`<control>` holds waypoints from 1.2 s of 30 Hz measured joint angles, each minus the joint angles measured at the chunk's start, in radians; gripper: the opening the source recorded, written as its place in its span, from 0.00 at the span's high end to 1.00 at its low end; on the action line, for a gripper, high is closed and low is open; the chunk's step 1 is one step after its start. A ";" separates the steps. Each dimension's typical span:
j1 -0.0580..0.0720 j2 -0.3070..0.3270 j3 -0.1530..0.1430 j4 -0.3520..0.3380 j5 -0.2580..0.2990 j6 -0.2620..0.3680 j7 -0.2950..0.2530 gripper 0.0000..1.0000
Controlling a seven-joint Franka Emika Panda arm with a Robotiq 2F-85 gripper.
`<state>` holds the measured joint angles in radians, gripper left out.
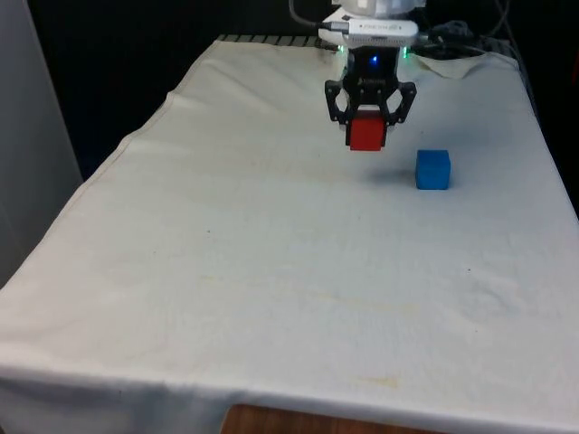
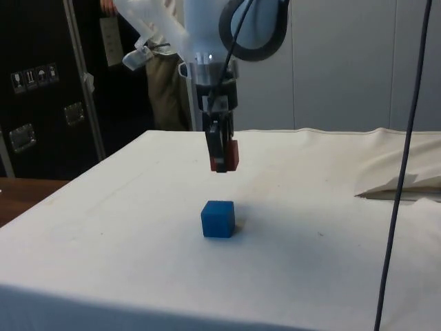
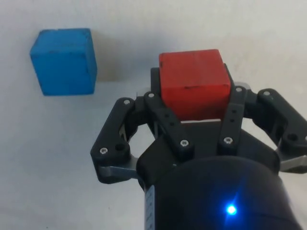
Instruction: Stack the two cubes.
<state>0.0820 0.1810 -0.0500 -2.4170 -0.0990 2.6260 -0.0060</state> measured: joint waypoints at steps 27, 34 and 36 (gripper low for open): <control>0.005 -0.143 0.021 0.013 0.083 -0.153 -0.047 0.99; 0.009 -0.155 0.049 0.014 0.102 -0.155 -0.033 0.99; 0.011 -0.158 0.060 0.015 0.107 -0.157 -0.026 0.99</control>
<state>0.0930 0.0230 0.0100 -2.4020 0.0080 2.4690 -0.0320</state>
